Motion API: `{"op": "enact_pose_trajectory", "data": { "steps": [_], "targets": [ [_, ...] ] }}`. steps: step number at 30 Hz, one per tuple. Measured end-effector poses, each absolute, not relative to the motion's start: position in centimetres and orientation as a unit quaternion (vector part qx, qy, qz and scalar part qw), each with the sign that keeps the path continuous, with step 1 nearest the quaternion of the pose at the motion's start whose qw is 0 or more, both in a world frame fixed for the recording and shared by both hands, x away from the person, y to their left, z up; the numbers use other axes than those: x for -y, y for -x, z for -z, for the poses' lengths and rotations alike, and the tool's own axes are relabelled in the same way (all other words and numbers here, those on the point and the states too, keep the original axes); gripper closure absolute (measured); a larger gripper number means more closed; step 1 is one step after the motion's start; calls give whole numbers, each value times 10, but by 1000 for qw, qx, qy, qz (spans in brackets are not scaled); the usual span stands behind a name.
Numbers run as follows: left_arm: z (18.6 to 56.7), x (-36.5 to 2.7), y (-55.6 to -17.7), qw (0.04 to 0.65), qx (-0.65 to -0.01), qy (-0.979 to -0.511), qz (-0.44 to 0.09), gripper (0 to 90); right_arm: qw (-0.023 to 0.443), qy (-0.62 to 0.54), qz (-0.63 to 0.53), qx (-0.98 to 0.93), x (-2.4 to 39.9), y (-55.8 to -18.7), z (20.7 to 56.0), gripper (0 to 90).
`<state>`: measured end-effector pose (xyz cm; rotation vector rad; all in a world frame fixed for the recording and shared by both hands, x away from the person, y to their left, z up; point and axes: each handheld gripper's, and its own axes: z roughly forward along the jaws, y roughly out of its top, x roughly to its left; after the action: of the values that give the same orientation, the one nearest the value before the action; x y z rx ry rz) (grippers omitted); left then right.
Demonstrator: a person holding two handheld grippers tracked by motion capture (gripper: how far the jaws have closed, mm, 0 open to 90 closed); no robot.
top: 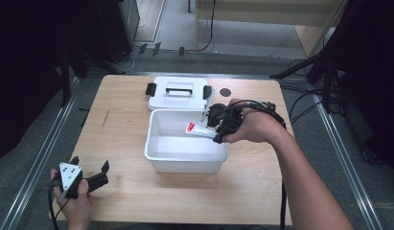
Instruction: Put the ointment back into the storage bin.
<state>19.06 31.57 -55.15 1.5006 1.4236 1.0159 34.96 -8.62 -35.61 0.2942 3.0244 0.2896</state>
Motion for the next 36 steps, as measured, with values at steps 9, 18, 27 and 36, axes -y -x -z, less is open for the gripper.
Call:
{"op": "enact_pose_trajectory", "data": {
  "steps": [9,18,27,36],
  "targets": [
    [551,-316,-191,406,-564,-596,-401,1,43,-76,-84,-993,73,-350,364,721],
    [551,-316,-191,405,-565,-597,-400,1,42,-66,-68,-995,63,-351,374,720],
    [551,-316,-192,404,-565,-599,-398,2,35,-63,-52,-996,57,-351,387,720],
    [551,-316,-192,404,-565,-599,-398,2,24,-64,-44,-997,55,-352,401,719]
  ]
}}
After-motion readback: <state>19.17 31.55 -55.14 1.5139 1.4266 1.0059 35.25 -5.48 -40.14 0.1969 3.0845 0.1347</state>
